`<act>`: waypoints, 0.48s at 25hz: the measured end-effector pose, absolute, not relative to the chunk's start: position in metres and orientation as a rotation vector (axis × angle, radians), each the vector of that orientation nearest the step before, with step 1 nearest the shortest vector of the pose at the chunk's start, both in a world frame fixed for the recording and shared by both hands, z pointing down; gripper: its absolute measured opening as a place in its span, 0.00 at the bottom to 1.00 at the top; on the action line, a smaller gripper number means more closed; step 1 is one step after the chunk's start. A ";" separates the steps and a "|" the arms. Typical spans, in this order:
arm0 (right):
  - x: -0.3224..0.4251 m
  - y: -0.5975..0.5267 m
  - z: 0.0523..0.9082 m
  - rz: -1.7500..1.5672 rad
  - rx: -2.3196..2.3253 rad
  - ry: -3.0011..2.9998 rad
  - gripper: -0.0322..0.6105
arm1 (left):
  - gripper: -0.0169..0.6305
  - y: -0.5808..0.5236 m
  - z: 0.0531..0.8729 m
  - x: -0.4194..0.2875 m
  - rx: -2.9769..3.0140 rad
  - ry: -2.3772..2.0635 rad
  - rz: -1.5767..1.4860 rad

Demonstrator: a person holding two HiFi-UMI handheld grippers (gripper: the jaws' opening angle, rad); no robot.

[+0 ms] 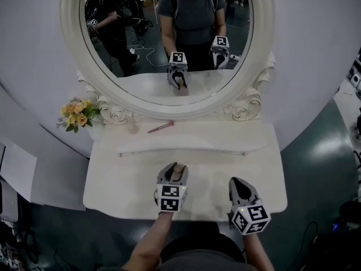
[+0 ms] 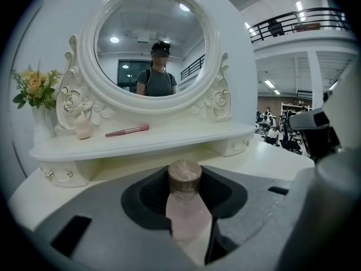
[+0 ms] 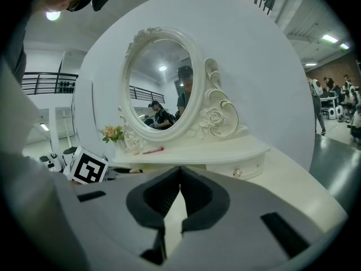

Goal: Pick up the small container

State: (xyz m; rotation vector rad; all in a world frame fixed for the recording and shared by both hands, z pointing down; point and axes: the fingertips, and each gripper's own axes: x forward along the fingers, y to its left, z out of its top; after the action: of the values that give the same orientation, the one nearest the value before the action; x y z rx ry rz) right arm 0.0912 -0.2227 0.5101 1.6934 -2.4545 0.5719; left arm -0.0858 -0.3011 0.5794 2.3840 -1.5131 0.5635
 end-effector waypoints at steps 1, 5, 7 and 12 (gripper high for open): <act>0.092 -0.223 0.510 0.572 1.692 -2.456 0.06 | 0.24 -0.301 0.579 -0.086 2.383 -1.516 0.565; 0.094 -0.224 0.510 0.573 1.686 -2.460 0.06 | 0.24 -0.300 0.571 -0.086 2.395 -1.528 0.561; 0.095 -0.224 0.511 0.575 1.684 -2.462 0.06 | 0.24 -0.298 0.566 -0.084 2.403 -1.524 0.570; 0.096 -0.223 0.512 0.582 1.680 -2.466 0.06 | 0.24 -0.297 0.551 -0.081 2.431 -1.526 0.573</act>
State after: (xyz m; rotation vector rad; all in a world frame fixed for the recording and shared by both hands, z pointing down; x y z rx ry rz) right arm 0.0963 -0.2234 0.5116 1.6798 -2.4665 0.5825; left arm -0.0812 -0.2968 0.5511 2.4312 -1.5258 0.5732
